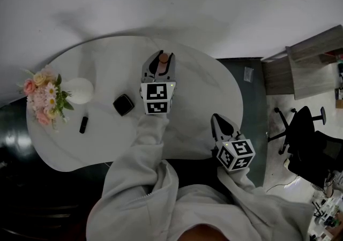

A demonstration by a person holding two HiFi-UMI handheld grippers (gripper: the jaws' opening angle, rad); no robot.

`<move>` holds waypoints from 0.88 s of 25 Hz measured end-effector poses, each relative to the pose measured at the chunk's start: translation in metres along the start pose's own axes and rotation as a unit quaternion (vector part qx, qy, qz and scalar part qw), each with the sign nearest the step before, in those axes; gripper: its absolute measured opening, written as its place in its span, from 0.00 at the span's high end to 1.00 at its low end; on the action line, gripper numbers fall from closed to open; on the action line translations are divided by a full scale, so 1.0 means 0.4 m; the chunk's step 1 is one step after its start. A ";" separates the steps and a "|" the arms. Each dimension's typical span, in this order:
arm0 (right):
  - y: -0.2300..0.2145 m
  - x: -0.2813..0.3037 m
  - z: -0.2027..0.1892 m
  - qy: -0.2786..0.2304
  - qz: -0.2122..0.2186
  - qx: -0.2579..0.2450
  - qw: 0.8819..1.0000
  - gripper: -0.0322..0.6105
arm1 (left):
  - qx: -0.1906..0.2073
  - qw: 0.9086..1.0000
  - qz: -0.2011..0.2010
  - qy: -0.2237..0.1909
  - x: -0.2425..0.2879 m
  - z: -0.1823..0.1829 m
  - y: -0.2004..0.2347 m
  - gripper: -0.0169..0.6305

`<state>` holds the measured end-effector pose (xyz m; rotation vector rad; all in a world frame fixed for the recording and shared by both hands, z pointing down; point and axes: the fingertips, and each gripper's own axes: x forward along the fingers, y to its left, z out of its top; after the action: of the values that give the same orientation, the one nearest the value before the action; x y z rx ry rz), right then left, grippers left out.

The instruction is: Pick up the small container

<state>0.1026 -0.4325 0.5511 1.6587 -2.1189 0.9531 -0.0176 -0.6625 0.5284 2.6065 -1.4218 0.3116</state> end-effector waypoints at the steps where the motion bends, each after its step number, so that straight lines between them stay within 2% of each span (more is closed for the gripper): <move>1: 0.000 -0.002 0.001 -0.001 -0.001 0.001 1.000 0.87 | 0.000 1.000 -0.001 0.002 -0.002 -0.001 -0.002 0.78; 12: 0.025 -0.012 0.016 -0.022 0.011 0.001 1.000 0.87 | 0.011 1.000 -0.003 -0.004 -0.051 0.038 -0.014 0.78; 22: 0.057 -0.028 0.036 -0.037 0.035 -0.012 0.999 0.87 | 0.010 1.000 0.020 -0.007 -0.136 0.059 -0.003 0.78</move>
<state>0.0871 -0.4309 0.5265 1.6414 -2.2417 0.8961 -0.0428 -0.6233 0.4917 2.6040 -1.4835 0.3156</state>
